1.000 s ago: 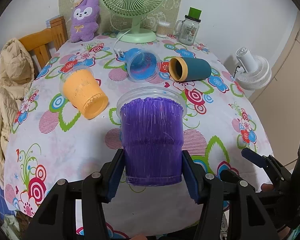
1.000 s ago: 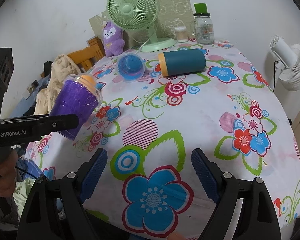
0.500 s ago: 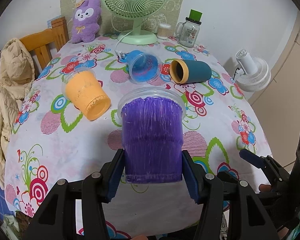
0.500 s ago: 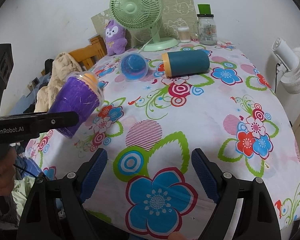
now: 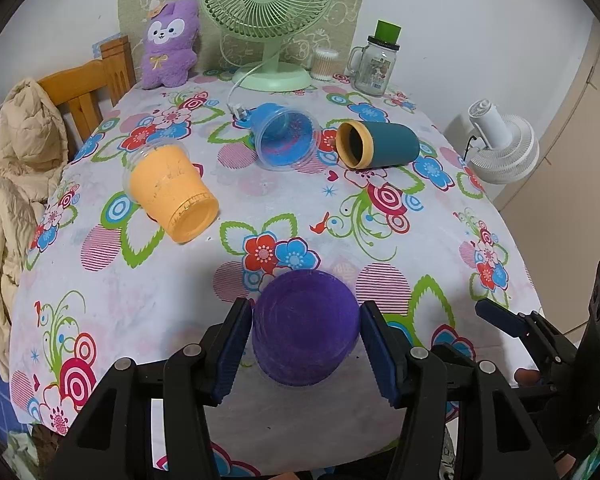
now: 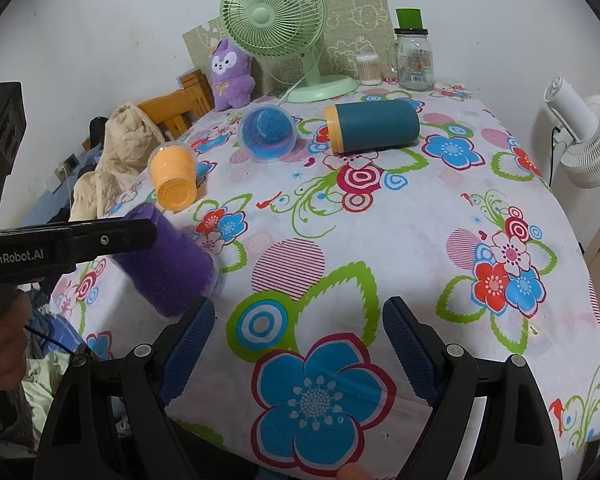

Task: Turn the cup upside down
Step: 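Rotate the purple cup with the left tool until its rim faces down, then lower the inverted purple cup onto the tablecloth and open the left tool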

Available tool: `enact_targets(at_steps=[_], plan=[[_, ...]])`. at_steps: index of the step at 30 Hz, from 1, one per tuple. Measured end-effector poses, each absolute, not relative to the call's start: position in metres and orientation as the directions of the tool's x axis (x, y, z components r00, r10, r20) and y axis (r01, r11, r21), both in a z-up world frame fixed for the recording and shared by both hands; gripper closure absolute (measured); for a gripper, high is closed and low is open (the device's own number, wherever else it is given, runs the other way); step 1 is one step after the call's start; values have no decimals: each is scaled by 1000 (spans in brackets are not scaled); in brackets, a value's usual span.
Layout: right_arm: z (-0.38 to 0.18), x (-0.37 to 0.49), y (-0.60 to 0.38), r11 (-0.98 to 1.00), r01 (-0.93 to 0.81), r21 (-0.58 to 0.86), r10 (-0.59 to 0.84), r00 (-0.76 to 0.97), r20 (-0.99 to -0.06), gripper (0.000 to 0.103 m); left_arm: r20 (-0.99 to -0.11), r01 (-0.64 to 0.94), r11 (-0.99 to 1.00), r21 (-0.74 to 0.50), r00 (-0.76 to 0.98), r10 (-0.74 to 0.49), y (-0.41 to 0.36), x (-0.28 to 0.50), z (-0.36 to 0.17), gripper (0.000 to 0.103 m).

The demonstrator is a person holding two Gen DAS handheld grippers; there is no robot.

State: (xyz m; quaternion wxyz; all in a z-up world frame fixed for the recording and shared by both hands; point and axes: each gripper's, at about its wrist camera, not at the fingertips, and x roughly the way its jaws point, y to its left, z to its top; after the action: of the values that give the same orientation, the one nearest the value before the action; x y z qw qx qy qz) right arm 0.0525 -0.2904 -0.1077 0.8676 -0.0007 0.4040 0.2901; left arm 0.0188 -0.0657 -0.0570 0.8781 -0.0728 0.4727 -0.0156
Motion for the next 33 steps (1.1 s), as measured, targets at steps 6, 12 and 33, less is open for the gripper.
enact_targets(at_steps=[6, 12, 33], plan=[[-108, 52, -291, 831, -505, 234, 504, 504, -702, 15, -830, -41, 989, -143, 549, -97, -67, 18, -57, 45], [-108, 51, -291, 832, -504, 233, 502, 505, -702, 15, -831, -33, 989, -142, 547, -102, -69, 18, -58, 46], [-107, 51, -291, 832, -506, 230, 502, 506, -702, 15, -807, -41, 981, -187, 577, -130, -60, 13, -45, 23]])
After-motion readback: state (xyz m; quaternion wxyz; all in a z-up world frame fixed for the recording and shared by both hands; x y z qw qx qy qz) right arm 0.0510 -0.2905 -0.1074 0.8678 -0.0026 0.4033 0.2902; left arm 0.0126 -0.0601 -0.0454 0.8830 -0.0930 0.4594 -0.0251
